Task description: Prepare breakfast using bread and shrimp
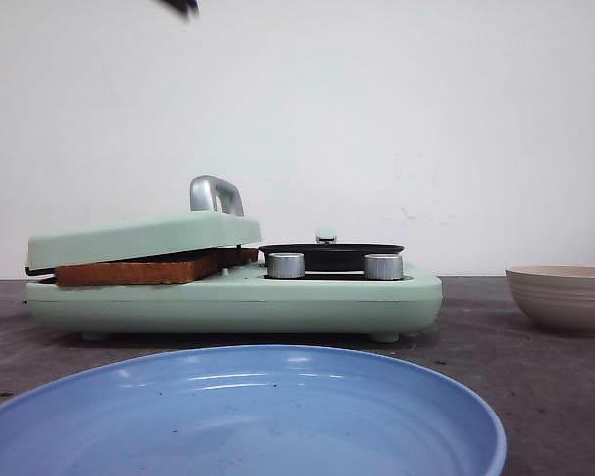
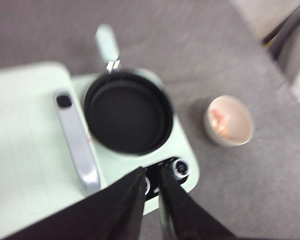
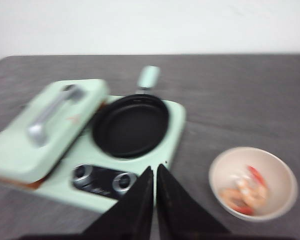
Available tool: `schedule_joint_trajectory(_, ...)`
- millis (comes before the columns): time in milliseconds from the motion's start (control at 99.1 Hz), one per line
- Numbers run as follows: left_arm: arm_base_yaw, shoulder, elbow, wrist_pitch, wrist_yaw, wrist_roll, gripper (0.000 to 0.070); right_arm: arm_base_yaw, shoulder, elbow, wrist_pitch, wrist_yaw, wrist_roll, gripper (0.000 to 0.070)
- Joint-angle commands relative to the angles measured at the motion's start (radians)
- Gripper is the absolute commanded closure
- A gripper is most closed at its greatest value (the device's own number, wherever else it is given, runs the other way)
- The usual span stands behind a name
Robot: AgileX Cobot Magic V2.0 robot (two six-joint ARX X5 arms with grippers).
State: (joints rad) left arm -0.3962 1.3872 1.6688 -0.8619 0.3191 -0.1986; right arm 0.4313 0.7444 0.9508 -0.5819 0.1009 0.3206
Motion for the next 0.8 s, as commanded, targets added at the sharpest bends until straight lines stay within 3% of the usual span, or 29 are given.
schedule_joint_trajectory(0,-0.01,-0.033,0.024,-0.003,0.002,0.03,0.07,-0.055,0.03,0.011,0.012,-0.002,0.051,0.07)
schedule_joint_trajectory(111,-0.02,-0.106,0.024,-0.027,0.001,0.035,0.07,-0.181,0.084,0.012,0.014,-0.063,0.046,0.07)
schedule_joint_trajectory(333,-0.043,-0.195,0.024,-0.069,-0.036,0.043,0.07,-0.451,0.244,0.012,0.02,-0.28,0.047,0.0694)
schedule_joint_trajectory(434,-0.051,-0.215,0.024,-0.069,-0.048,0.066,0.07,-0.539,0.333,0.012,0.024,-0.345,0.048,0.0614)
schedule_joint_trajectory(646,-0.051,-0.218,0.024,-0.1,-0.098,0.084,0.07,-0.62,0.531,0.012,0.035,-0.37,0.061,0.0435)
schedule_joint_trajectory(787,-0.051,-0.218,0.024,-0.105,-0.103,0.084,0.07,-0.627,0.64,0.012,0.069,-0.441,0.068,0.041)
